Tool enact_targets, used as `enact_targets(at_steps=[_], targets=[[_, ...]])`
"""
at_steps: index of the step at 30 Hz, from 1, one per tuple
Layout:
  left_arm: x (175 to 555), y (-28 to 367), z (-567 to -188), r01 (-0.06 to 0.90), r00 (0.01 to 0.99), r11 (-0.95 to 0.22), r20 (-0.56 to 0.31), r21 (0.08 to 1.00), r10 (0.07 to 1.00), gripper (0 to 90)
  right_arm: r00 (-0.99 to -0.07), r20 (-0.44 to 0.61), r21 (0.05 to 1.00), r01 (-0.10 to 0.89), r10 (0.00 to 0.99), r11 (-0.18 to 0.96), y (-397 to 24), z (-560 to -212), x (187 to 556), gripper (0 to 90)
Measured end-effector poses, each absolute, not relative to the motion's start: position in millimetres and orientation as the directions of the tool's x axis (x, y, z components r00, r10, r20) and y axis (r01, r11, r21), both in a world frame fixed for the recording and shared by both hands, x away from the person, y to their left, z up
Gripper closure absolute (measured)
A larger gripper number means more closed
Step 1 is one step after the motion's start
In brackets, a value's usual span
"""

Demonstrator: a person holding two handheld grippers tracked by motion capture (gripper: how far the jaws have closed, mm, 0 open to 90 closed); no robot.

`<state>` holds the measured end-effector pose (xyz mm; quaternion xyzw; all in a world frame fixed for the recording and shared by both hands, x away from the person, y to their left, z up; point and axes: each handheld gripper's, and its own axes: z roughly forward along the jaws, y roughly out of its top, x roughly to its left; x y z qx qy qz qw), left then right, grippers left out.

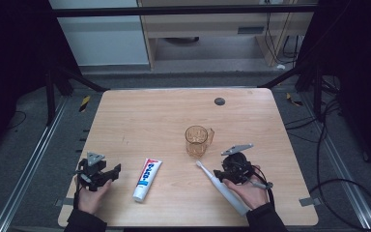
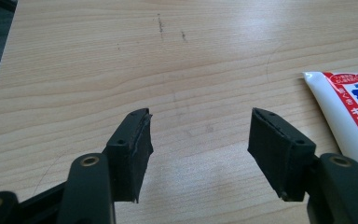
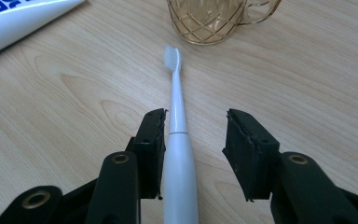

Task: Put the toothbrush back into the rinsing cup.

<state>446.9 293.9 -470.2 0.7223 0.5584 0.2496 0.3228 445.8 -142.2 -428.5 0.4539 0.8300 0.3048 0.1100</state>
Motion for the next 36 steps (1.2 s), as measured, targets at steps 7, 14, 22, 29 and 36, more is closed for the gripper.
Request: enact_targets(at_steps=[7, 14, 22, 29, 36], targets=[[447, 293, -471, 0.647, 0.257, -0.176, 0.005, 0.742, 0.966, 38.0, -0.582, 0.077, 0.567, 0.694, 0.809, 0.445, -137, -432, 451, 55.6], [448, 292, -472, 0.651, 0.261, -0.181, 0.007, 0.737, 0.965, 37.8, -0.594, 0.073, 0.54, 0.699, 0.801, 0.469, -133, -434, 454, 54.0], [448, 292, -472, 0.654, 0.263, -0.184, 0.007, 0.734, 0.965, 37.8, -0.601, 0.079, 0.503, 0.713, 0.795, 0.489, -129, -443, 455, 54.0], [449, 293, -472, 0.655, 0.265, -0.185, 0.006, 0.733, 0.964, 37.8, -0.604, 0.082, 0.474, 0.723, 0.793, 0.502, -127, -449, 455, 54.0], [449, 293, -472, 0.655, 0.266, -0.184, 0.005, 0.733, 0.964, 37.8, -0.605, 0.082, 0.453, 0.731, 0.792, 0.511, -126, -456, 454, 54.1]])
